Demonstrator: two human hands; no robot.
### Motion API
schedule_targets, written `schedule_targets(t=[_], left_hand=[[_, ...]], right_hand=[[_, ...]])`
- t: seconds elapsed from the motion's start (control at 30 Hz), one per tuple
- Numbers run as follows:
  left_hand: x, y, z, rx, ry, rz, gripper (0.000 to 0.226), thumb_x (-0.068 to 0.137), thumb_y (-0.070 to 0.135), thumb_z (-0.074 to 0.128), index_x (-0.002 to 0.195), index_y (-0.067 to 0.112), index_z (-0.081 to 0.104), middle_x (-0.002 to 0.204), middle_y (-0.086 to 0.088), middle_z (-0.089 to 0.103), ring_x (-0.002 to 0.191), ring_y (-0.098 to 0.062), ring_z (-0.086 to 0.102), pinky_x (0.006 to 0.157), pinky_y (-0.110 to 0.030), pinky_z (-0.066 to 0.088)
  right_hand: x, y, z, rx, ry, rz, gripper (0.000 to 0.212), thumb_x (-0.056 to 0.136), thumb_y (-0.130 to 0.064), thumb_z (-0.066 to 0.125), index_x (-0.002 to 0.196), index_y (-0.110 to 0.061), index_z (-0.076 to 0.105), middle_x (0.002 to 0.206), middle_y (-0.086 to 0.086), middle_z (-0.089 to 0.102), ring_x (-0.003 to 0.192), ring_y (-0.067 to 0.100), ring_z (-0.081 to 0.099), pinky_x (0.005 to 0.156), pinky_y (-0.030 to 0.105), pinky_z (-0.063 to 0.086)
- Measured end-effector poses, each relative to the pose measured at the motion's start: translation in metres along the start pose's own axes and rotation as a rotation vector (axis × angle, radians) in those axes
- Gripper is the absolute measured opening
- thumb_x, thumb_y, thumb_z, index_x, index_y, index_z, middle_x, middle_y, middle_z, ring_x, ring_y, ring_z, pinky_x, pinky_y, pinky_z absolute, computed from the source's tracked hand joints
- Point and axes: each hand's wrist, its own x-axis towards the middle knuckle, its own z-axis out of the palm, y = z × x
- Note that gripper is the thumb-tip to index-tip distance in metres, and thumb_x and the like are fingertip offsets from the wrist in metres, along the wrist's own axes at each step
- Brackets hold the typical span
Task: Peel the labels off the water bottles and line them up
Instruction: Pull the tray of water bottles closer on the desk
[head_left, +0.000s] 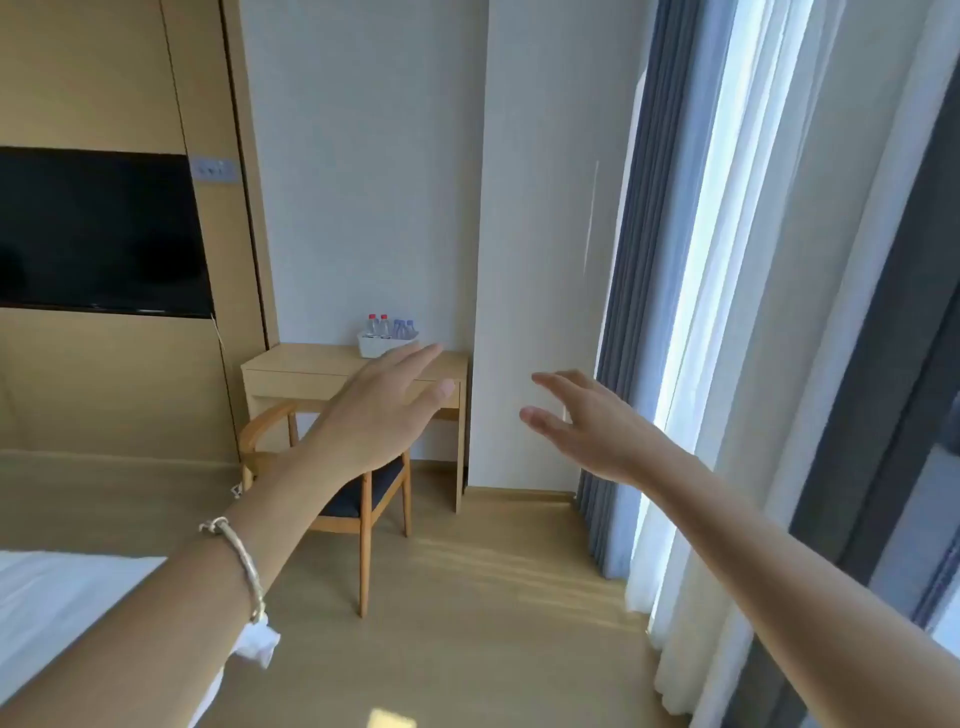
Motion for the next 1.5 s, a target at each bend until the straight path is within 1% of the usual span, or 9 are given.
schedule_targets(t=[0.13, 0.3, 0.67, 0.83, 1.03, 1.13, 1.27, 1.33, 1.5], left_hand=[[0.035, -0.031, 0.016, 0.045, -0.034, -0.043, 0.055, 0.100, 0.049, 0.036, 0.151, 0.034, 0.024, 0.160, 0.012, 0.019, 0.148, -0.008, 0.013, 0.117, -0.037, 0.017], [0.111, -0.081, 0.043, 0.069, -0.029, -0.023, 0.055, 0.101, 0.046, 0.035, 0.152, 0.030, 0.023, 0.160, 0.010, 0.019, 0.148, -0.008, 0.013, 0.117, -0.036, 0.018], [0.292, -0.179, 0.106, -0.017, -0.108, -0.028, 0.055, 0.101, 0.044, 0.038, 0.152, 0.028, 0.024, 0.160, 0.010, 0.022, 0.147, -0.008, 0.016, 0.116, -0.034, 0.019], [0.364, -0.218, 0.146, -0.007, -0.128, -0.052, 0.056, 0.101, 0.045, 0.037, 0.152, 0.030, 0.022, 0.160, 0.011, 0.021, 0.147, -0.008, 0.017, 0.115, -0.034, 0.020], [0.472, -0.263, 0.213, 0.030, -0.139, -0.077, 0.056, 0.101, 0.047, 0.037, 0.153, 0.030, 0.023, 0.159, 0.012, 0.021, 0.147, -0.006, 0.015, 0.116, -0.035, 0.020], [0.538, -0.281, 0.241, 0.047, -0.147, -0.113, 0.057, 0.100, 0.048, 0.036, 0.153, 0.030, 0.022, 0.160, 0.012, 0.021, 0.148, -0.006, 0.015, 0.117, -0.036, 0.020], [0.611, -0.308, 0.271, 0.034, -0.118, -0.180, 0.057, 0.100, 0.050, 0.036, 0.153, 0.032, 0.023, 0.159, 0.013, 0.021, 0.147, -0.007, 0.016, 0.117, -0.037, 0.021], [0.635, -0.326, 0.282, 0.039, -0.129, -0.218, 0.057, 0.100, 0.049, 0.036, 0.152, 0.032, 0.023, 0.159, 0.012, 0.022, 0.147, -0.008, 0.018, 0.117, -0.036, 0.021], [0.693, -0.381, 0.302, 0.020, -0.056, -0.323, 0.056, 0.100, 0.046, 0.038, 0.152, 0.030, 0.025, 0.159, 0.010, 0.024, 0.146, -0.009, 0.020, 0.112, -0.030, 0.021]], right_hand=[[0.046, 0.018, 0.028, 0.001, -0.043, 0.006, 0.064, 0.095, -0.057, 0.038, 0.149, -0.026, 0.027, 0.153, 0.000, 0.030, 0.136, 0.020, 0.039, 0.108, 0.039, 0.038], [0.133, 0.049, 0.065, -0.011, -0.027, 0.012, 0.063, 0.095, -0.056, 0.039, 0.149, -0.026, 0.027, 0.153, 0.001, 0.030, 0.136, 0.022, 0.040, 0.108, 0.038, 0.037], [0.319, 0.125, 0.109, -0.026, -0.032, 0.099, 0.062, 0.095, -0.056, 0.038, 0.149, -0.025, 0.027, 0.153, 0.001, 0.030, 0.134, 0.023, 0.043, 0.107, 0.039, 0.038], [0.397, 0.174, 0.138, -0.008, -0.027, 0.096, 0.062, 0.095, -0.057, 0.037, 0.148, -0.026, 0.027, 0.152, 0.000, 0.032, 0.134, 0.023, 0.042, 0.107, 0.040, 0.038], [0.506, 0.257, 0.177, 0.041, -0.018, 0.077, 0.063, 0.094, -0.059, 0.036, 0.148, -0.028, 0.027, 0.152, -0.002, 0.032, 0.133, 0.022, 0.042, 0.107, 0.042, 0.039], [0.572, 0.302, 0.184, 0.052, -0.050, 0.074, 0.063, 0.094, -0.059, 0.035, 0.148, -0.028, 0.027, 0.152, -0.001, 0.032, 0.134, 0.023, 0.041, 0.108, 0.043, 0.037], [0.659, 0.347, 0.192, 0.072, -0.054, 0.050, 0.060, 0.096, -0.055, 0.036, 0.148, -0.025, 0.028, 0.151, 0.002, 0.033, 0.135, 0.024, 0.040, 0.109, 0.039, 0.033], [0.692, 0.356, 0.207, 0.076, -0.101, 0.028, 0.059, 0.097, -0.052, 0.036, 0.148, -0.023, 0.028, 0.150, 0.003, 0.034, 0.133, 0.024, 0.041, 0.107, 0.037, 0.032], [0.776, 0.373, 0.252, 0.115, -0.215, -0.063, 0.057, 0.097, -0.051, 0.036, 0.148, -0.025, 0.029, 0.149, 0.001, 0.034, 0.134, 0.021, 0.039, 0.107, 0.035, 0.032]])
